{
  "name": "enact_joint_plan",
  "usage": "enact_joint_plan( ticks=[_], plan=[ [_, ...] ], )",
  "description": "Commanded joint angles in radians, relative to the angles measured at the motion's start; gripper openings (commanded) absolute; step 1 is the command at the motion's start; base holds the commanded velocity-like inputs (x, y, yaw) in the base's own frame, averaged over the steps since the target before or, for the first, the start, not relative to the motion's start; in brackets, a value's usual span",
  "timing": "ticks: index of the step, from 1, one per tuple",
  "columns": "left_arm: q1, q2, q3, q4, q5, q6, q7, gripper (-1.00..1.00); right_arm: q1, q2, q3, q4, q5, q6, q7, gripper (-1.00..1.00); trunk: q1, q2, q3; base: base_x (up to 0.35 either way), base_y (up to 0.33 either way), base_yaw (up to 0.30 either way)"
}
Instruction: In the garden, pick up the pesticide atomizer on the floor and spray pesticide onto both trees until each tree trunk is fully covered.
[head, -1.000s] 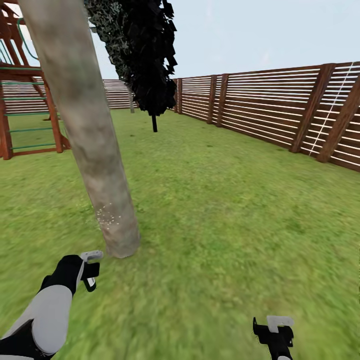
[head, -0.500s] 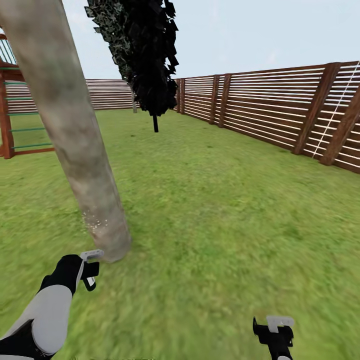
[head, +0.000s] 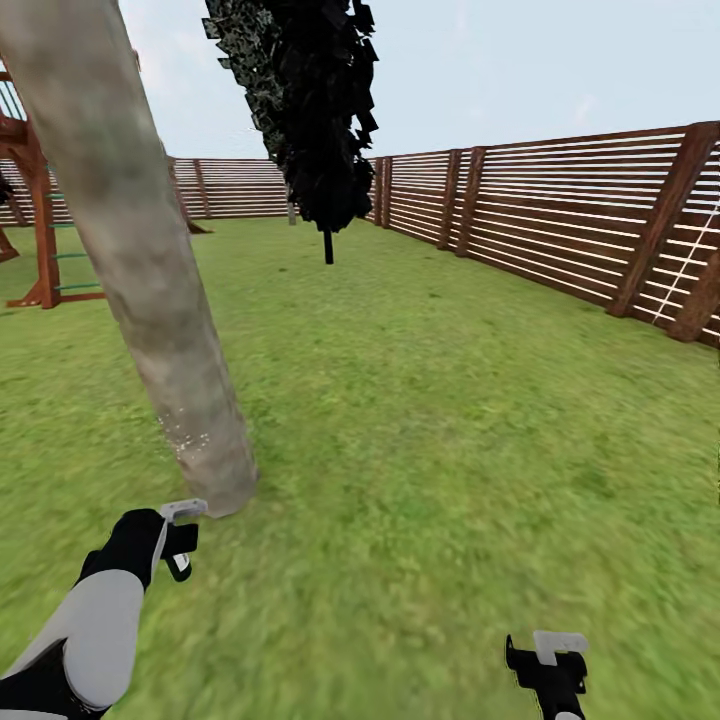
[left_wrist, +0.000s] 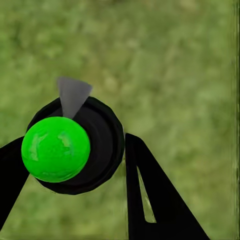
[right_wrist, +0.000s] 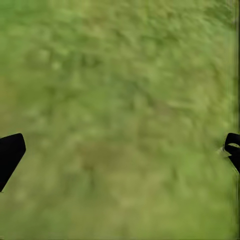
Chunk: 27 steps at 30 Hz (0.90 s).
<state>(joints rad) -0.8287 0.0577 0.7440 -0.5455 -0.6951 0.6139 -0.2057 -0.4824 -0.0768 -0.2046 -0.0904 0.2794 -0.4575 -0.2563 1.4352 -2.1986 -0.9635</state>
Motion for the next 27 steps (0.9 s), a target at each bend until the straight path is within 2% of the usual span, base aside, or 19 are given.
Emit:
enact_joint_plan(
  ticks=[1,6,12,18,25,27],
  plan=[
    [-0.001,-0.001,0.006,-0.002,-0.011,0.002,-0.009,-1.0,-0.001,0.0,-0.007,0.001,0.011,-0.003,-0.003,1.0,0.0,0.0,-0.001,0.095,-0.297,0.001],
    [-0.001,0.005,0.015,-0.002,-0.009,0.0,-0.009,-1.0,-0.001,0.001,-0.007,0.001,0.011,-0.003,-0.003,1.0,0.0,0.0,-0.001,0.133,-0.293,0.018],
    [-0.001,0.01,0.017,-0.003,-0.009,-0.003,-0.008,-1.0,-0.001,0.002,-0.007,0.001,0.011,-0.003,-0.003,1.0,0.0,0.0,-0.001,0.249,-0.222,0.25],
    [-0.001,0.009,0.015,-0.004,-0.009,-0.004,-0.008,-1.0,-0.001,0.002,-0.007,0.001,0.011,-0.003,-0.003,1.0,0.0,0.0,-0.001,0.314,-0.02,0.277],
    [-0.001,-0.002,0.013,0.006,-0.006,-0.007,-0.011,-1.0,-0.001,0.001,-0.007,0.001,0.011,-0.003,-0.003,1.0,0.0,0.0,-0.001,0.012,0.0,0.277],
    [-0.009,-0.004,0.01,0.008,0.011,-0.007,-0.015,-1.0,-0.001,0.0,-0.008,0.001,0.011,-0.003,-0.003,1.0,0.0,0.0,-0.001,0.0,0.0,0.259]
  ],
)
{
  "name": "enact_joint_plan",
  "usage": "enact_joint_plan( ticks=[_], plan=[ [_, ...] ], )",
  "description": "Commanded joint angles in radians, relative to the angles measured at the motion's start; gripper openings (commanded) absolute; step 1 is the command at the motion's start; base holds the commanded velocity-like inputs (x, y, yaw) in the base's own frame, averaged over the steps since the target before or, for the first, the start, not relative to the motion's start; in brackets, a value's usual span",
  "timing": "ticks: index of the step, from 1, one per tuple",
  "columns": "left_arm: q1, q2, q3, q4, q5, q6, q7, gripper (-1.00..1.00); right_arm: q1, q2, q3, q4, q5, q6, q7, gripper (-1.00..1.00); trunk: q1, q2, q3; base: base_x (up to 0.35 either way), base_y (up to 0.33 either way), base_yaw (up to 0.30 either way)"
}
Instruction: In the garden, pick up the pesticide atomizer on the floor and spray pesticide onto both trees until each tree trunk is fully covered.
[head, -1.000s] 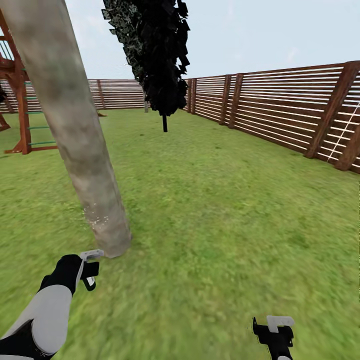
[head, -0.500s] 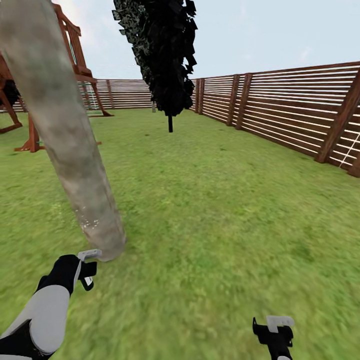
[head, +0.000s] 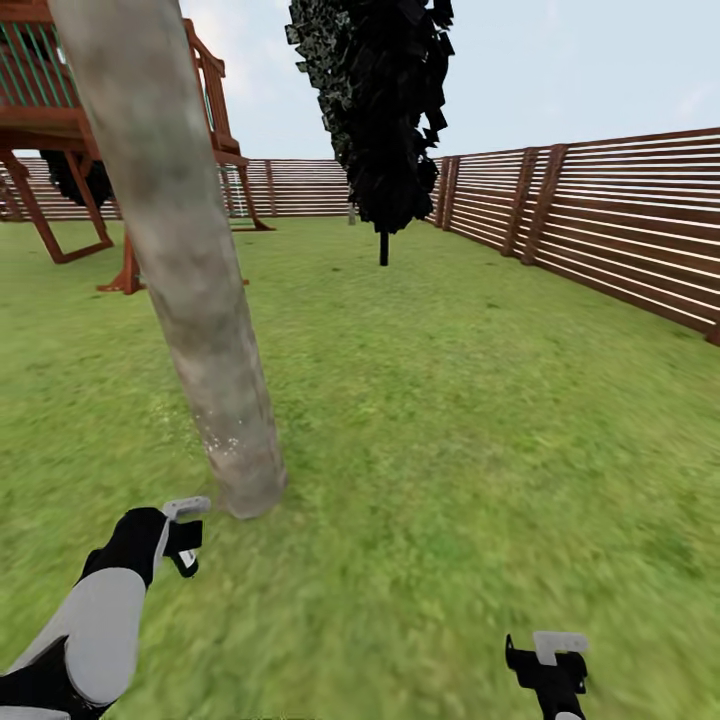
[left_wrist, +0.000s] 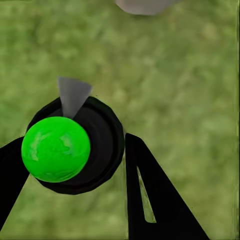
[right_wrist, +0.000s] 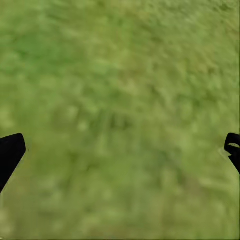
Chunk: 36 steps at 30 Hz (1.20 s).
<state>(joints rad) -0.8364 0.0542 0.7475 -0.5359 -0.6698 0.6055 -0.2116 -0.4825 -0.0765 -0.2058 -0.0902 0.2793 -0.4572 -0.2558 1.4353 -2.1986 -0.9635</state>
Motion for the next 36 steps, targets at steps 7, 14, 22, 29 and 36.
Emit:
enact_joint_plan(
  ticks=[7,14,22,29,36],
  plan=[
    [-0.182,-0.039,-0.054,0.004,0.001,0.068,-0.015,-1.0,-0.001,-0.006,-0.007,0.001,0.011,-0.003,-0.006,1.0,0.0,0.0,-0.001,0.0,0.0,0.035],
    [-0.196,0.065,-0.079,-0.009,0.005,0.086,-0.021,-1.0,-0.001,-0.006,-0.007,0.0,0.009,-0.003,-0.008,1.0,0.0,0.0,-0.001,0.0,0.0,0.0],
    [-0.256,0.066,-0.081,-0.015,0.002,0.141,-0.022,-1.0,-0.001,-0.006,-0.007,0.0,0.009,-0.003,-0.01,1.0,0.0,0.0,-0.001,0.0,0.0,0.205],
    [-0.256,0.06,-0.083,-0.015,-0.002,0.14,-0.022,-1.0,-0.001,-0.006,-0.007,0.001,0.009,-0.003,-0.008,1.0,0.0,0.0,-0.001,0.109,-0.075,0.062],
    [-0.256,0.059,-0.083,-0.015,-0.003,0.14,-0.022,-1.0,-0.001,-0.006,-0.007,0.001,0.009,-0.003,-0.008,1.0,0.0,0.0,-0.001,0.028,-0.266,0.0]
  ],
)
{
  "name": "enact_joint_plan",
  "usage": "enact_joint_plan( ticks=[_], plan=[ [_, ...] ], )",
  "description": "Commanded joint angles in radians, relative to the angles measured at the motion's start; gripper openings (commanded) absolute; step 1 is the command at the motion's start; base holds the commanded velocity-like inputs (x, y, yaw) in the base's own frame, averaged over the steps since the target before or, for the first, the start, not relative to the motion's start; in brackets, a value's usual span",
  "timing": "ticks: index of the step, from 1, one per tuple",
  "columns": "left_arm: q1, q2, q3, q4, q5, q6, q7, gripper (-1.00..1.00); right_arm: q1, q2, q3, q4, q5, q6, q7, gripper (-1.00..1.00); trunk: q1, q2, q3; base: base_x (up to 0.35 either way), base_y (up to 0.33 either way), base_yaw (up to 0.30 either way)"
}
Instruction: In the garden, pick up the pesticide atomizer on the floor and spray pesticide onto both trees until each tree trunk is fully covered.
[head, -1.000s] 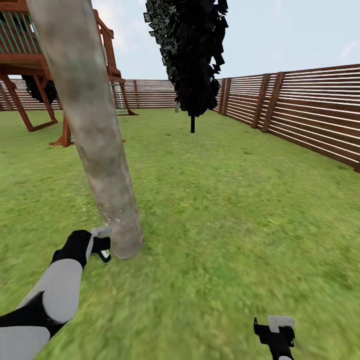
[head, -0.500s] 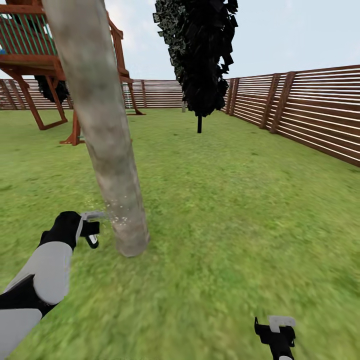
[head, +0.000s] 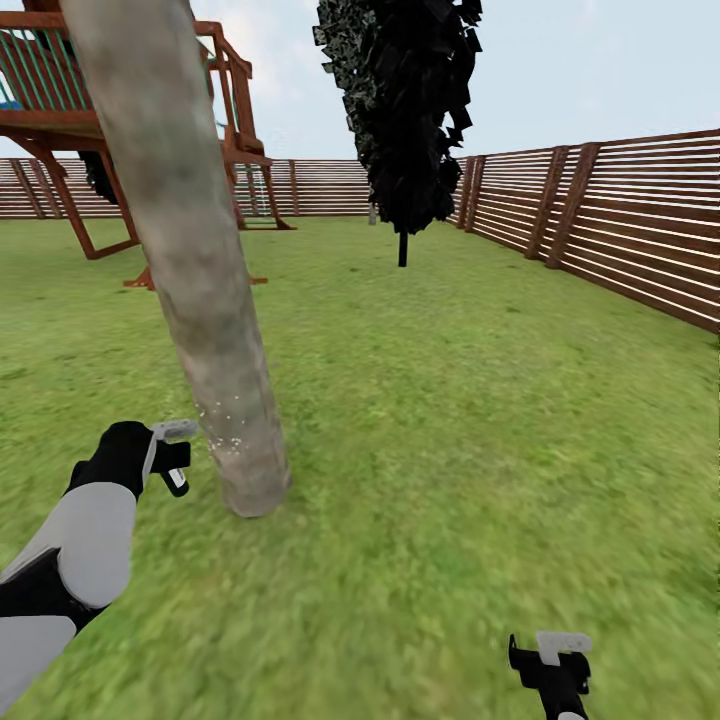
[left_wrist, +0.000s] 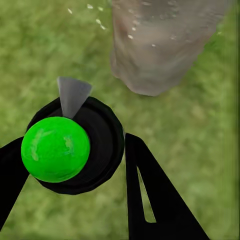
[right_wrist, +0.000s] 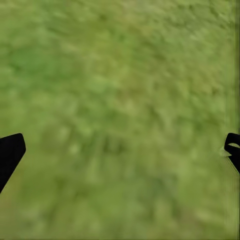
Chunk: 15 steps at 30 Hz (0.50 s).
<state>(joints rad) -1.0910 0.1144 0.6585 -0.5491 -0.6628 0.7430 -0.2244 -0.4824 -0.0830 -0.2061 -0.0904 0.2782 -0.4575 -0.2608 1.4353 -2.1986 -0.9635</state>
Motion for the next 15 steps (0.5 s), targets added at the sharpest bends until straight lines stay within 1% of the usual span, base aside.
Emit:
enact_joint_plan(
  ticks=[1,15],
  plan=[
    [-0.001,-0.001,0.006,-0.002,-0.01,0.003,-0.009,-1.0,-0.001,0.0,-0.007,0.001,0.01,-0.003,-0.003,1.0,0.0,0.0,-0.001,0.0,-0.276,0.0],
    [0.001,-0.002,0.007,-0.002,-0.009,0.001,-0.007,-1.0,-0.001,0.0,-0.007,0.001,0.01,-0.003,-0.003,1.0,0.0,0.0,-0.001,0.0,-0.277,0.0]
  ],
)
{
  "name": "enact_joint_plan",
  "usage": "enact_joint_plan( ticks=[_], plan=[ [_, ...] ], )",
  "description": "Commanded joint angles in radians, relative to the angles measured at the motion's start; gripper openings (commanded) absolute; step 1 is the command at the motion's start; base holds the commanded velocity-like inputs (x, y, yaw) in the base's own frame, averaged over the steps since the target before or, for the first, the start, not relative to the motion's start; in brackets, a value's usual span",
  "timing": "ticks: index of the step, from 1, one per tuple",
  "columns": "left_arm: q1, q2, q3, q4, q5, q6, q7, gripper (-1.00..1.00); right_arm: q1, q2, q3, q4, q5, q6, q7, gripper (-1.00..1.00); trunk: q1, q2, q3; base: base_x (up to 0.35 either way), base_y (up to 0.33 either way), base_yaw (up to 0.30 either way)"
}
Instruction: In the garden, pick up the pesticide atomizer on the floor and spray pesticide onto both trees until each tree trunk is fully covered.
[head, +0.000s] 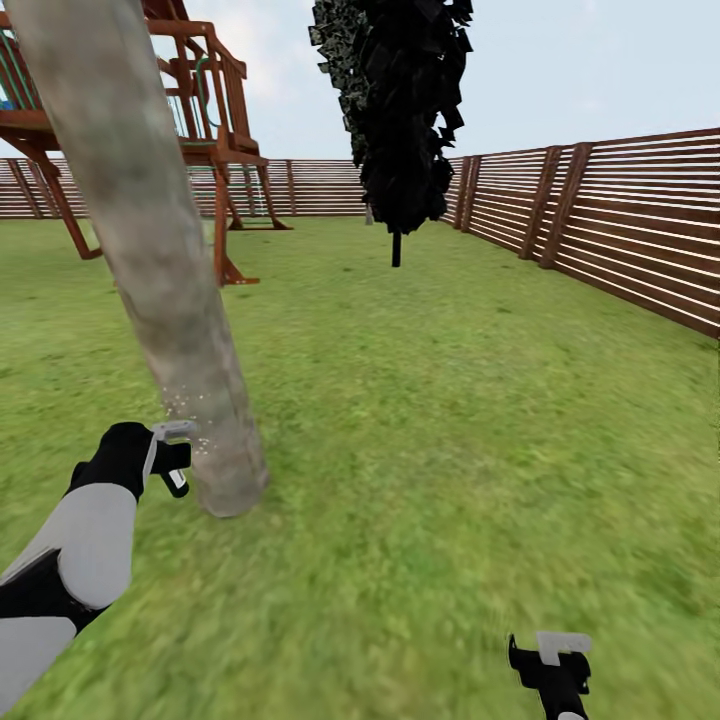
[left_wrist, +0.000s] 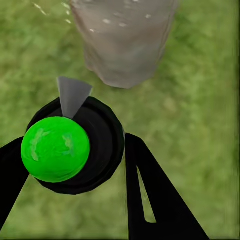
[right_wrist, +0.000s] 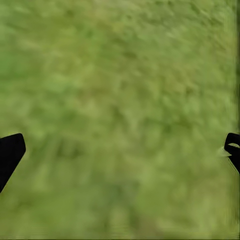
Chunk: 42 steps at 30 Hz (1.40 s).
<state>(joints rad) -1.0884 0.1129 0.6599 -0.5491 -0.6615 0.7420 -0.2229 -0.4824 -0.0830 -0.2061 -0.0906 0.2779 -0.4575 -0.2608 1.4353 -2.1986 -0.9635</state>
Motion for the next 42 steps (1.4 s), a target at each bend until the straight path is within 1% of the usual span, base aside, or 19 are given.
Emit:
enact_joint_plan(
  ticks=[1,6,14,24,30,31,32,33,36,39,42],
  plan=[
    [0.0,0.0,0.006,-0.002,-0.01,0.002,-0.008,-1.0,-0.001,0.0,-0.007,0.001,0.011,-0.003,-0.003,1.0,0.0,0.0,-0.001,0.0,-0.276,0.0],
    [0.006,0.003,0.005,-0.002,-0.012,0.001,-0.004,-1.0,-0.001,0.001,-0.007,0.0,0.011,-0.003,-0.003,1.0,0.0,0.0,-0.001,0.02,-0.276,0.031],
    [0.01,0.002,0.004,-0.002,-0.012,-0.001,0.0,-1.0,-0.001,0.002,-0.007,0.0,0.011,-0.003,-0.003,1.0,0.0,0.0,-0.001,0.153,-0.259,0.246],
    [0.01,0.004,0.004,-0.002,-0.012,-0.001,0.0,-1.0,-0.001,0.002,-0.007,0.0,0.011,-0.003,-0.003,1.0,0.0,0.0,-0.001,0.176,-0.229,0.024],
    [0.012,0.004,0.001,-0.002,-0.012,-0.001,0.0,-1.0,-0.001,0.002,-0.007,0.0,0.011,-0.003,-0.003,1.0,0.0,0.0,-0.001,0.005,-0.271,0.244],
    [0.014,0.013,0.001,0.0,-0.012,-0.005,0.0,-1.0,-0.001,0.002,-0.007,0.0,0.011,-0.003,-0.003,1.0,0.0,0.0,-0.001,0.07,-0.273,0.276],
    [0.016,0.014,0.001,0.004,-0.013,-0.007,0.0,-1.0,-0.001,0.002,-0.007,0.0,0.011,-0.003,-0.003,1.0,0.0,0.0,-0.001,0.117,-0.272,0.276],
    [0.032,0.008,0.003,0.005,-0.012,-0.009,0.002,-1.0,-0.001,0.002,-0.007,0.0,0.011,-0.003,-0.003,1.0,0.0,0.0,-0.001,0.173,-0.248,0.276],
    [0.042,0.006,0.004,0.013,-0.012,-0.01,0.003,-1.0,-0.001,0.002,-0.007,0.001,0.012,-0.003,-0.001,1.0,0.0,0.0,-0.001,0.197,-0.235,0.148],
    [0.055,0.009,0.003,0.01,-0.013,-0.012,0.003,-1.0,-0.001,0.0,-0.007,0.002,0.012,-0.003,0.0,1.0,0.0,0.0,-0.001,0.214,-0.225,0.013],
    [0.087,0.018,0.004,0.002,-0.013,-0.014,0.003,-1.0,-0.001,0.0,-0.007,0.002,0.012,-0.003,-0.001,1.0,0.0,0.0,-0.001,0.229,-0.209,0.001]
  ],
)
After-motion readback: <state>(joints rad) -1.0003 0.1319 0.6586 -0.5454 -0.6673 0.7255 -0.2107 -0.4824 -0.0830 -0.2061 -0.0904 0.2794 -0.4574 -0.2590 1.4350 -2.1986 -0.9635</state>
